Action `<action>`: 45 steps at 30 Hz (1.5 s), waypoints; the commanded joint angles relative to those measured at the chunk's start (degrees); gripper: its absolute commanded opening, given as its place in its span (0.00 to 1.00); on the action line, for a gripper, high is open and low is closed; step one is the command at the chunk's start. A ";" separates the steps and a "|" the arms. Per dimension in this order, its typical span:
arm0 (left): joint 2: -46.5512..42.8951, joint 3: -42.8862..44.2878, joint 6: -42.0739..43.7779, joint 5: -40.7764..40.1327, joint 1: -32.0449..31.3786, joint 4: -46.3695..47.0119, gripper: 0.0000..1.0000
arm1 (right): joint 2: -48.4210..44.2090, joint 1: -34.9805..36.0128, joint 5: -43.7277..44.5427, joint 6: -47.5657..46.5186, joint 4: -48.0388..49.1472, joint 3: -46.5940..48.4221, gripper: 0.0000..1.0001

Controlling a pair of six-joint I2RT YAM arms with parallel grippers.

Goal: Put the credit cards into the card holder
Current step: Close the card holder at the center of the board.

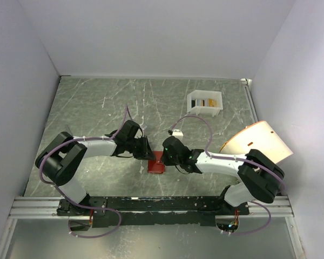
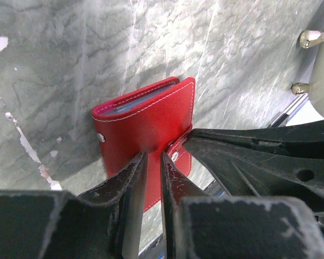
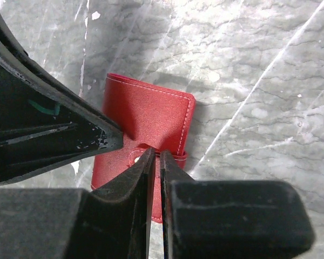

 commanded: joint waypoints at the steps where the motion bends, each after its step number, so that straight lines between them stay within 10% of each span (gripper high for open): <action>1: -1.93 0.42 0.75 -1.18 -0.30 -3.37 0.27 | -2.80 0.27 1.90 -0.19 -1.41 -0.77 0.10; 45: -1.39 -1.85 0.32 1.04 -0.86 -4.95 0.29 | -1.25 0.93 -0.52 2.50 3.24 -2.46 0.10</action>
